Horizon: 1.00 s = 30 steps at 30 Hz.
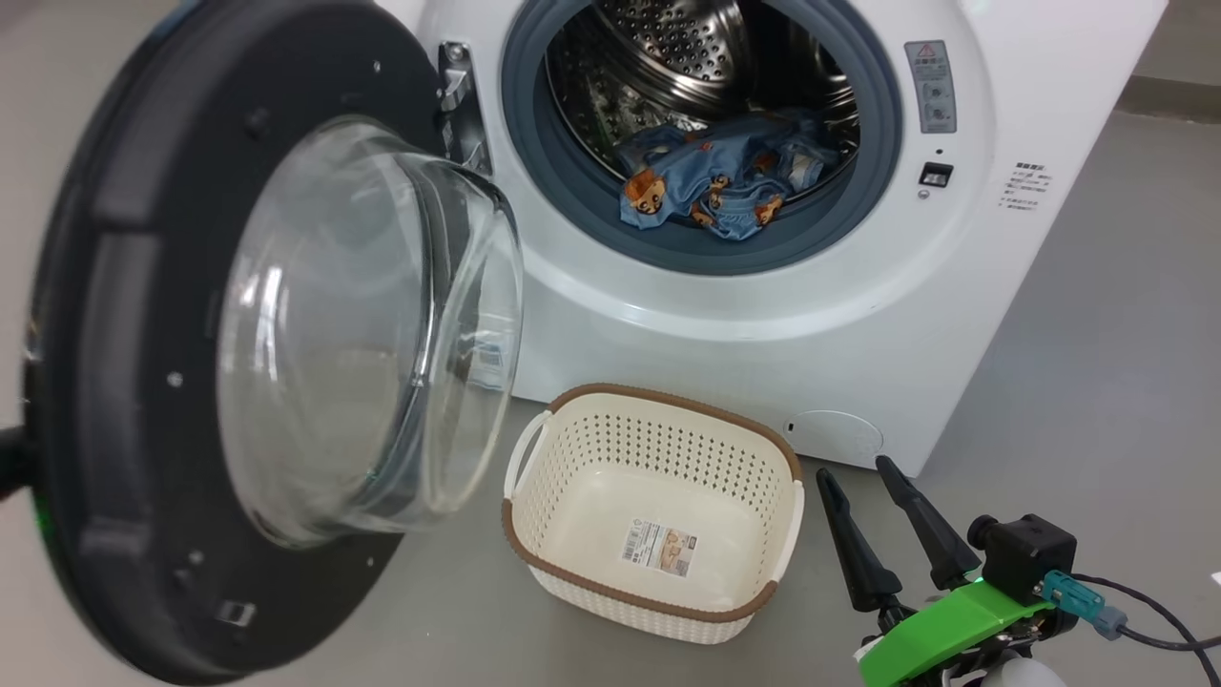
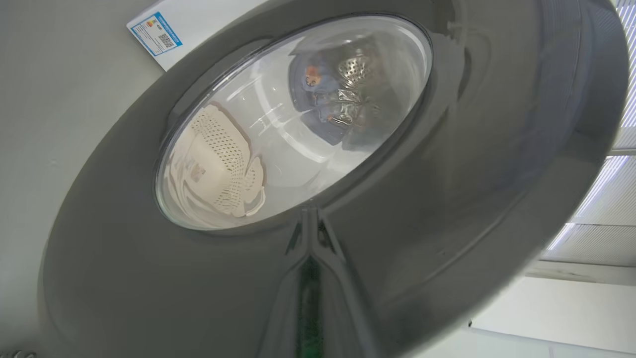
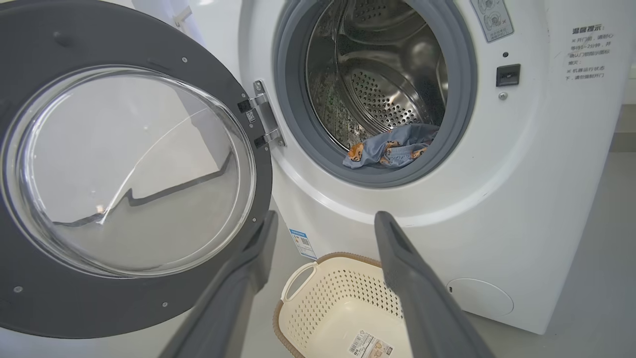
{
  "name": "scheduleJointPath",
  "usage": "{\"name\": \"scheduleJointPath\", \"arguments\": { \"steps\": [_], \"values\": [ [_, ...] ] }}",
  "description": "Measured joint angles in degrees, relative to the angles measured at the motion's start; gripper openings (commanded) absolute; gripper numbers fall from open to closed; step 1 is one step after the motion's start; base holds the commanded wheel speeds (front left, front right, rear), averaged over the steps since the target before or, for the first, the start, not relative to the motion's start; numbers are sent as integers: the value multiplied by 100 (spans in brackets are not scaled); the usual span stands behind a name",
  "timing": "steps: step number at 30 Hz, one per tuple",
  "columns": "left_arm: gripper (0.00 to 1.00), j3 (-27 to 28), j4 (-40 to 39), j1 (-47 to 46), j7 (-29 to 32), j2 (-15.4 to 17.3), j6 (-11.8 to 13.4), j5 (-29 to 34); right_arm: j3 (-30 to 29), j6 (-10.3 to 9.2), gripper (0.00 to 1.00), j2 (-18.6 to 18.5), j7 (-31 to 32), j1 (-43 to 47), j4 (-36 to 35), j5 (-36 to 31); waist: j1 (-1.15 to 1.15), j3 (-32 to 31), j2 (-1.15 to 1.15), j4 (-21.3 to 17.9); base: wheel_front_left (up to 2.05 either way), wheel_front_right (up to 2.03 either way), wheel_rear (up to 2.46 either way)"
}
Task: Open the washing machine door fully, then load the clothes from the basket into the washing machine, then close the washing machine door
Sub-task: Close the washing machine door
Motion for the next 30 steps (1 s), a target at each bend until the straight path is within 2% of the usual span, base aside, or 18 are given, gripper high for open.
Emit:
{"name": "scheduleJointPath", "arguments": {
  "steps": [3, 7, 11, 17, 24, 30],
  "values": [
    [0, -70, -814, 354, 175, -204, 314, -64, 1, 0, 100, 0, 0, 25, -2, 0, 0, -29, 0, -60, 0, 0, 0],
    [0, -167, -1707, 734, 232, -493, 583, -118, 24, 0, 100, 2, 0, 92, 3, 13, 0, -35, 0, -147, 0, 0, 0],
    [0, -274, -2235, 930, 316, -721, 762, -192, 23, 0, 100, 5, 0, 92, 0, 96, 0, -19, 0, -257, 0, 0, 0],
    [0, -328, -2538, 995, 314, -940, 773, -263, 26, 0, 100, 12, 0, 80, 0, 96, 0, 36, 0, -429, 0, 0, 0],
    [0, -449, -2755, 1016, 160, -1282, 773, -275, 12, 0, 100, 26, 0, 64, 2, 94, 0, 83, 0, -763, 0, 0, 0],
    [0, -475, -2854, 1026, 32, -1443, 772, -315, 7, 0, 100, 23, 0, 52, 0, 93, 0, 101, 0, -1078, 0, 0, 0]
  ]
}}
